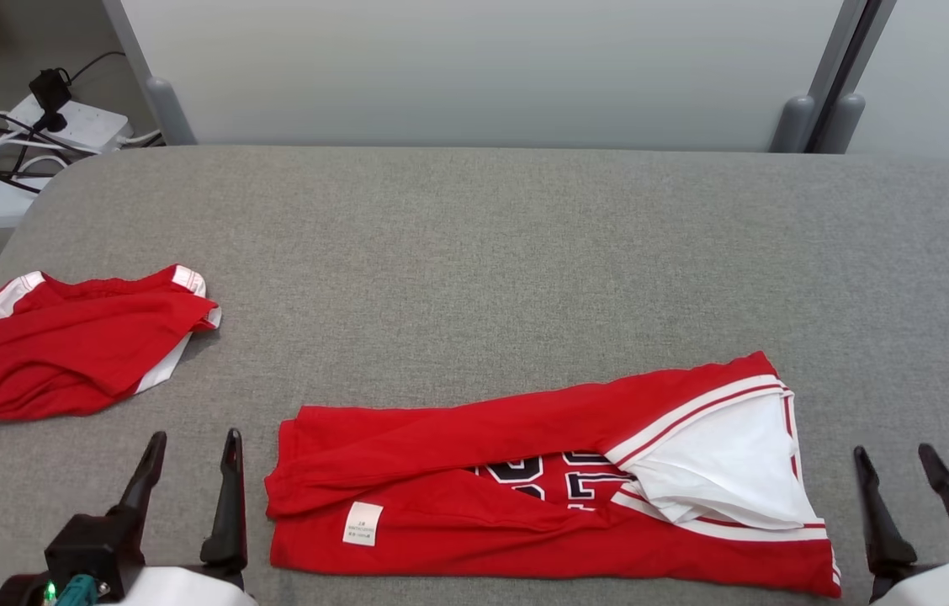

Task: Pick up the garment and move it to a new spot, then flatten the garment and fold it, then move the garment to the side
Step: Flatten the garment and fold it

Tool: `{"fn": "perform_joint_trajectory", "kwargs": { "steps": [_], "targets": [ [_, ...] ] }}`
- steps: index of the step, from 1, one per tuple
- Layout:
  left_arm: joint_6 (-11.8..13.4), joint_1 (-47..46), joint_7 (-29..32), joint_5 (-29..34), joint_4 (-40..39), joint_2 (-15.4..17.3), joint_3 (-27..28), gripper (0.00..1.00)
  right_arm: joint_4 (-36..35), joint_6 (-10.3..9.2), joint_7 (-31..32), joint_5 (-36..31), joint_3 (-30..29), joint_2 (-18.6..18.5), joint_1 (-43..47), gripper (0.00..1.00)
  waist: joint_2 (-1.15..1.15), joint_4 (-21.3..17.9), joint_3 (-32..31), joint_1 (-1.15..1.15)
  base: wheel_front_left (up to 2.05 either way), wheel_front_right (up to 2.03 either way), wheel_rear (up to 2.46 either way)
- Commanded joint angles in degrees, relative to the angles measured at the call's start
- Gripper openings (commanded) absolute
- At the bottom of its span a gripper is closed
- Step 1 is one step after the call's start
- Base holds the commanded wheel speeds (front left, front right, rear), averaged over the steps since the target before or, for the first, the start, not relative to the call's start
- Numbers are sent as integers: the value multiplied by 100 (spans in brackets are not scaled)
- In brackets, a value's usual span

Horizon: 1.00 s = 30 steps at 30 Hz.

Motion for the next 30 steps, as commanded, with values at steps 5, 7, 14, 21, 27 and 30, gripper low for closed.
{"fn": "perform_joint_trajectory", "kwargs": {
  "steps": [5, 7, 14, 21, 27, 30],
  "targets": [
    [53, -23, -72, -30, 65, 105, 152, 100, -51, 25, 42, -95, 71, -49, 125, 100, 0, -20, -86, 0, 0, 0, 0],
    [39, -10, -65, -46, 114, 96, 133, 100, -5, 25, 75, -80, 71, -54, 129, 100, 0, -27, -96, 0, 0, 0, 0],
    [-46, -90, -89, -128, 183, 13, 108, 100, 172, 25, 171, 6, 37, -151, 18, 100, 0, 22, -82, 0, 0, 0, 0],
    [-47, -185, -86, -138, 220, -22, 96, 100, 386, 25, 492, 148, 188, -334, -276, 100, 0, 118, -2, 0, 0, 0, 0],
    [-105, -372, -70, -138, 261, -86, 40, 100, 828, 25, 872, 535, 703, -567, -821, 100, 0, 254, 171, 0, 0, 0, 0],
    [-126, -456, -85, -152, 310, -155, 19, 100, 1134, 25, 991, 736, 922, -654, -1030, 100, 0, 342, 241, 0, 0, 0, 0]
  ]
}}
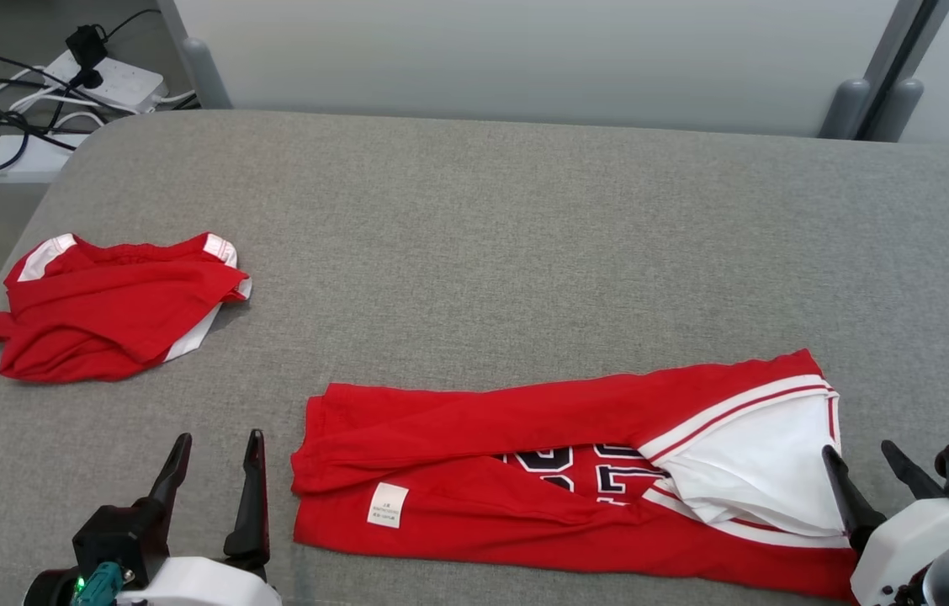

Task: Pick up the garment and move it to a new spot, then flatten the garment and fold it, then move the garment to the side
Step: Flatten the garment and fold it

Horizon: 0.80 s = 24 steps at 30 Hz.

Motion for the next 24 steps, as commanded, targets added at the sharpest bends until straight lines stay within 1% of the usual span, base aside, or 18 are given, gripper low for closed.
{"fn": "perform_joint_trajectory", "kwargs": {
  "steps": [1, 8, 18, 19, 20, 21, 24],
  "targets": [
    [-70, -376, -44, -26, -86, 78, 200, 100, 43, 24, 52, 122, 230, -201, -222, 100, 0, 81, 67, 0, 0, 0, 0],
    [-111, -487, -94, -30, 6, 9, 175, 100, 591, 24, 484, 617, 642, -289, -489, 100, 0, 146, 135, 0, 0, 0, 0],
    [-148, -564, -118, -62, 49, -2, 184, 100, 959, 24, 876, 1204, 1152, -296, -823, 100, 0, 130, 229, 0, 0, 0, 0],
    [-156, -578, -126, -67, 55, -9, 181, 100, 1043, 24, 948, 1354, 1247, -284, -888, 58, 0, 124, 240, 0, 0, 0, 0],
    [-158, -582, -130, -67, 61, -10, 180, 100, 1077, 24, 961, 1400, 1291, -298, -920, 42, 0, 121, 240, 0, 0, 0, 0],
    [-158, -587, -133, -66, 64, -10, 180, 100, 1110, 24, 954, 1430, 1328, -316, -946, 0, 0, 117, 244, 0, 0, 0, 0],
    [-165, -597, -141, -73, 61, -10, 179, 100, 1203, 24, 907, 1559, 1370, -373, -980, 0, 0, 103, 256, 0, 0, 0, 0]
  ]
}}
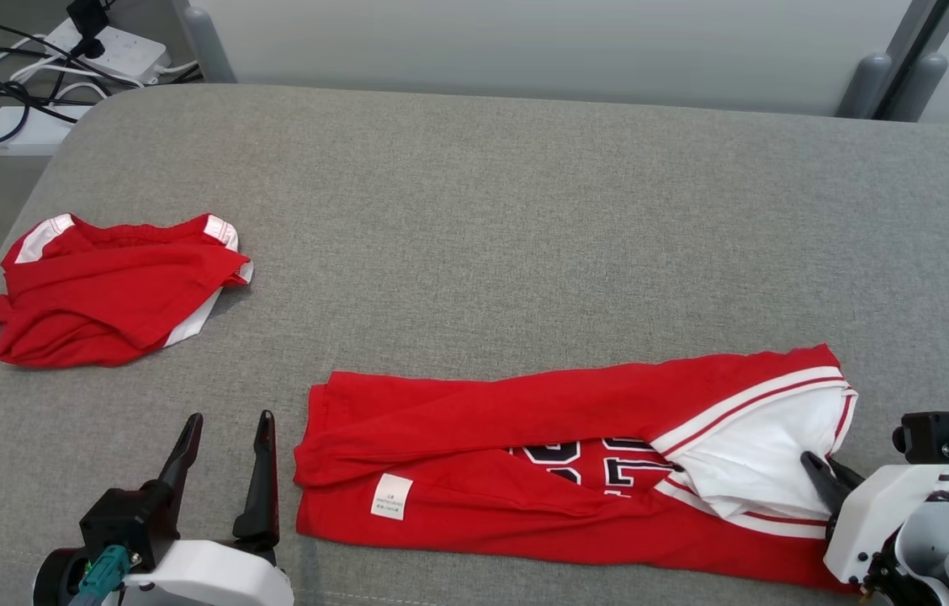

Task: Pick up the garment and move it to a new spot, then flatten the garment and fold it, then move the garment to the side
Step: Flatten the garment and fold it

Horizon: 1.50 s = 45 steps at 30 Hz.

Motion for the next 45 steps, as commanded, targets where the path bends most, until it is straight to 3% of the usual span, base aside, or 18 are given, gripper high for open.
{"fn": "perform_joint_trajectory", "kwargs": {
  "steps": [1, 13, 18, 26, 30, 31, 32, 33, 38, 45],
  "targets": [
    [-16, -310, -67, -59, -124, 127, 220, 100, 31, 13, 9, 48, 132, -97, 3, 0, 0, -12, 6, 0, 0, 0, 0],
    [-21, -316, -93, -99, -150, 136, 243, 100, 561, 13, -547, 373, -680, -922, 270, 0, 0, -170, 56, 0, 0, 0, 0],
    [-4, -297, -102, -118, -171, 153, 273, 100, 444, 13, -677, 443, -823, -1115, 299, 0, 0, -301, 70, 0, 0, 0, 0],
    [-29, -316, -86, -124, -231, 187, 246, 100, -1759, 13, -9, 1283, -786, -825, 477, 0, 0, -503, 39, 0, 0, 0, 0],
    [-22, -310, -75, -126, -246, 186, 225, 100, -3062, 13, 521, 1330, -700, -529, 692, 0, 0, -554, 36, 0, 0, 0, 0],
    [-22, -310, -75, -126, -246, 186, 225, 100, -3062, 13, 521, 1330, -700, -529, 692, 0, 0, -554, 36, 0, 0, 0, 0],
    [-43, -335, -68, -134, -252, 165, 199, 100, -3527, 13, 757, 1209, -619, -307, 748, 0, 0, -549, 50, 0, 0, 0, 0],
    [-43, -335, -68, -134, -252, 165, 199, 100, -3527, 13, 757, 1209, -619, -307, 748, 0, 0, -549, 50, 0, 0, 0, 0],
    [-93, -449, -62, -114, -201, 112, 123, 100, -3946, 13, 1194, 841, -233, 487, 686, 0, 0, -452, 78, 0, 0, 0, 0],
    [-204, -591, -70, -112, -99, 27, 10, 100, -3340, 13, 1094, 375, 457, 1341, 290, 0, 0, -151, 163, 0, 0, 0, 0]
  ]
}}
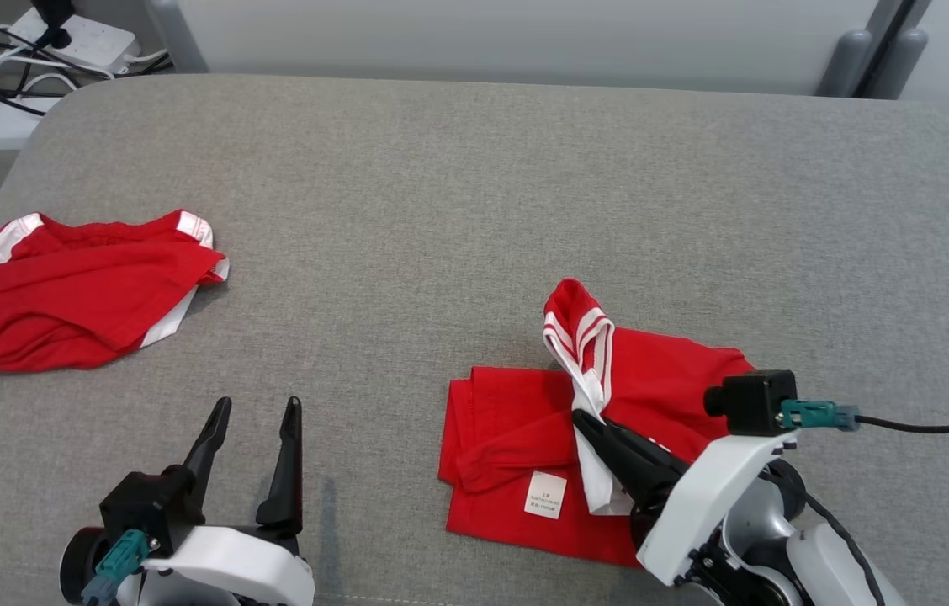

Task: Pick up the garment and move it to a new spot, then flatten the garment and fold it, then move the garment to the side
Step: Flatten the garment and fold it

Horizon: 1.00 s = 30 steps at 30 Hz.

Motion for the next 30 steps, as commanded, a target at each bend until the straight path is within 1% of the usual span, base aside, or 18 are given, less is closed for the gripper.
{"fn": "perform_joint_trajectory", "kwargs": {
  "steps": [1, 4, 7, 11, 13, 14, 15, 16, 17, 20, 23, 26, 27, 28, 30],
  "targets": [
    [-56, -365, -50, 26, -88, 69, 186, 100, 6, 0, -188, -69, 148, 99, -291, 0, 0, 108, 50, 0, 0, 0, 0],
    [-103, -418, -58, 14, -31, 18, 145, 100, 434, 0, -405, -110, 356, 232, -495, 0, 0, 226, 100, 0, 0, 0, 0],
    [-141, -484, -74, 17, 40, -16, 118, 100, 845, 0, -628, -150, 544, 285, -701, 0, 0, 319, 149, 0, 0, 0, 0],
    [-172, -548, -99, 20, 124, -55, 101, 100, 1224, 0, -827, 75, 858, 309, -911, 0, 0, 380, 205, 0, 0, 0, 0],
    [-189, -580, -113, 22, 162, -77, 91, 100, 1361, 0, -898, 235, 1072, 312, -1005, 0, 0, 400, 224, 0, 0, 0, 0],
    [-201, -607, -122, 21, 198, -98, 81, 100, 1507, 0, -945, 339, 1268, 313, -1098, 0, 0, 403, 244, 0, 0, 0, 0],
    [-213, -621, -128, 18, 208, -108, 77, 100, 1534, 0, -998, 467, 1350, 313, -1125, 35, 0, 403, 255, 0, 0, 0, 0],
    [-227, -633, -136, 12, 218, -118, 76, 100, 1574, 0, -1033, 579, 1424, 313, -1157, 89, 0, 399, 266, 0, 0, 0, 0],
    [-233, -646, -141, 14, 235, -122, 75, 100, 1636, 0, -1090, 599, 1472, 313, -1208, 100, 0, 392, 275, 0, 0, 0, 0],
    [-251, -678, -157, 13, 279, -136, 73, 100, 1715, 0, -1256, 712, 1603, 314, -1326, 100, 0, 372, 288, 0, 0, 0, 0],
    [-264, -686, -166, 3, 326, -150, 65, 100, 1572, 0, -1451, 801, 1660, 314, -1389, 100, 0, 345, 260, 0, 0, 0, 0],
    [-260, -677, -166, -16, 355, -146, 72, 100, 1064, 0, -1793, 731, 1548, 298, -1376, 100, 0, 293, 212, 0, 0, 0, 0],
    [-247, -662, -166, -23, 361, -133, 86, 100, 860, 0, -1899, 677, 1467, 240, -1330, 100, 0, 258, 186, 0, 0, 0, 0],
    [-231, -645, -167, -32, 355, -118, 107, 100, 635, 0, -2011, 633, 1354, 162, -1269, 100, 0, 217, 170, 0, 0, 0, 0],
    [-210, -623, -169, -40, 332, -80, 141, 100, 227, 0, -2281, 336, 1037, -140, -1148, 100, 0, 152, 126, 0, 0, 0, 0]
  ]
}}
